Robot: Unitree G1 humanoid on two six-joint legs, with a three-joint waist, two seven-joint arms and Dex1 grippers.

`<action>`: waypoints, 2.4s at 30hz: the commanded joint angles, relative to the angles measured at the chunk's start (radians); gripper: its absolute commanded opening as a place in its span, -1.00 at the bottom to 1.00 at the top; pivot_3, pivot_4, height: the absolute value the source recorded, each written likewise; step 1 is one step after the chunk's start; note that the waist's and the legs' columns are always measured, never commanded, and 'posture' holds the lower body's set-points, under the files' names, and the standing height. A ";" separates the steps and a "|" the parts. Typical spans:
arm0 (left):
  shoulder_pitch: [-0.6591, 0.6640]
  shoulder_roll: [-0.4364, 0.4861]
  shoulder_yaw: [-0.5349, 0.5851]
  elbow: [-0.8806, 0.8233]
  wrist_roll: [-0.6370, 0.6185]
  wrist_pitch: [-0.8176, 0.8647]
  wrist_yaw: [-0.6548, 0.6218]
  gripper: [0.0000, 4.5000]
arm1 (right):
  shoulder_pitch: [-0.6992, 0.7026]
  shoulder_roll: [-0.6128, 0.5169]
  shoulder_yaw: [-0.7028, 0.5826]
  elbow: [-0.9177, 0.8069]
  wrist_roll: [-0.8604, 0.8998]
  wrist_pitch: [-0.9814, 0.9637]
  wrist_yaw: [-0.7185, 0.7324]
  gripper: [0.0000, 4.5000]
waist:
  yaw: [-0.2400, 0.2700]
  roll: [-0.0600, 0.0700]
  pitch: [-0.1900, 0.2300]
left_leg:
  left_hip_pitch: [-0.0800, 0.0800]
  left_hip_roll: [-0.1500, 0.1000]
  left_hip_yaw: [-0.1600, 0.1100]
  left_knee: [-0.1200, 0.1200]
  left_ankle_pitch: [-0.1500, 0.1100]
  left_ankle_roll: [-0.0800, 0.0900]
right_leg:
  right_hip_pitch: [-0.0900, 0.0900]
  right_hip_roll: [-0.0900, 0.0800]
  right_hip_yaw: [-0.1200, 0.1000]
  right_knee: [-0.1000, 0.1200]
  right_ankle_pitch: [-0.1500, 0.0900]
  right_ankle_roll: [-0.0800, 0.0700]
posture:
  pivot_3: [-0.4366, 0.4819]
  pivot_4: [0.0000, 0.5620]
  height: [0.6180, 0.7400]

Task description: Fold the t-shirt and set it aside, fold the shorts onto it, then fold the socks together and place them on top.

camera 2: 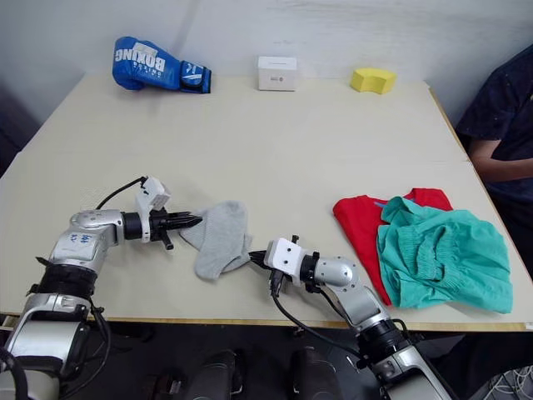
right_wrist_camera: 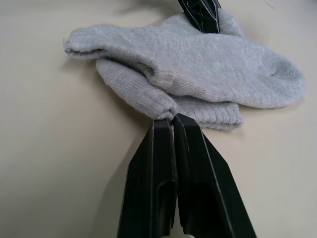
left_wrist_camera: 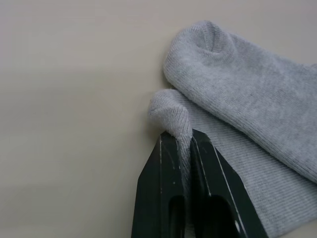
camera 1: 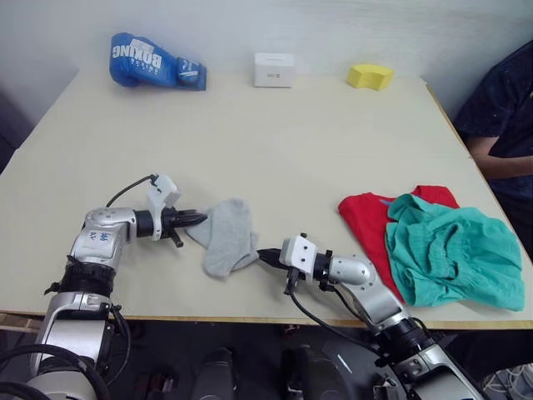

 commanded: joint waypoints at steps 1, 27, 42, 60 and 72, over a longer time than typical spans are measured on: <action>0.097 0.006 0.043 -0.179 -0.048 0.104 0.045 -0.99 | -0.015 -0.053 -0.052 0.024 0.028 -0.041 0.043 -1.00 | -0.001 0.000 0.000 | 0.000 0.000 0.000 0.000 0.000 0.000 | 0.000 0.000 0.000 0.000 0.000 0.000 | -0.05 -0.47 1.00; 0.495 0.150 0.253 -0.785 -0.320 0.499 0.187 -0.07 | -0.080 -0.347 -0.260 -0.088 0.321 0.475 0.254 0.53 | 0.004 0.002 0.001 | -0.001 -0.001 0.000 -0.005 -0.001 0.001 | 0.000 -0.002 0.000 -0.006 0.001 0.000 | -0.05 -0.47 1.00; -0.054 0.079 -0.012 -0.189 -0.168 0.308 0.069 -0.07 | 0.029 -0.016 -0.320 -0.547 0.675 1.463 -0.328 0.99 | 0.021 0.001 0.001 | -0.004 0.000 0.000 -0.008 -0.001 0.001 | -0.006 -0.001 0.000 -0.007 0.000 -0.003 | -0.05 -0.47 1.00; -0.173 -0.052 -0.113 0.080 -0.017 0.176 0.011 -1.00 | 0.000 0.132 -0.258 -0.488 0.620 1.473 -0.470 -0.44 | -0.002 0.000 0.000 | -0.003 0.001 0.006 -0.008 0.001 0.000 | -0.010 0.000 0.004 0.000 0.000 -0.002 | -0.05 -0.47 1.00; -0.113 -0.054 -0.071 -0.007 -0.024 0.206 0.045 -1.00 | -0.013 0.119 -0.304 -0.474 0.632 1.455 -0.438 -0.99 | -0.003 -0.005 -0.003 | -0.003 0.003 0.011 -0.008 0.001 0.000 | -0.013 0.002 0.011 0.001 0.001 -0.002 | -0.05 -0.47 1.00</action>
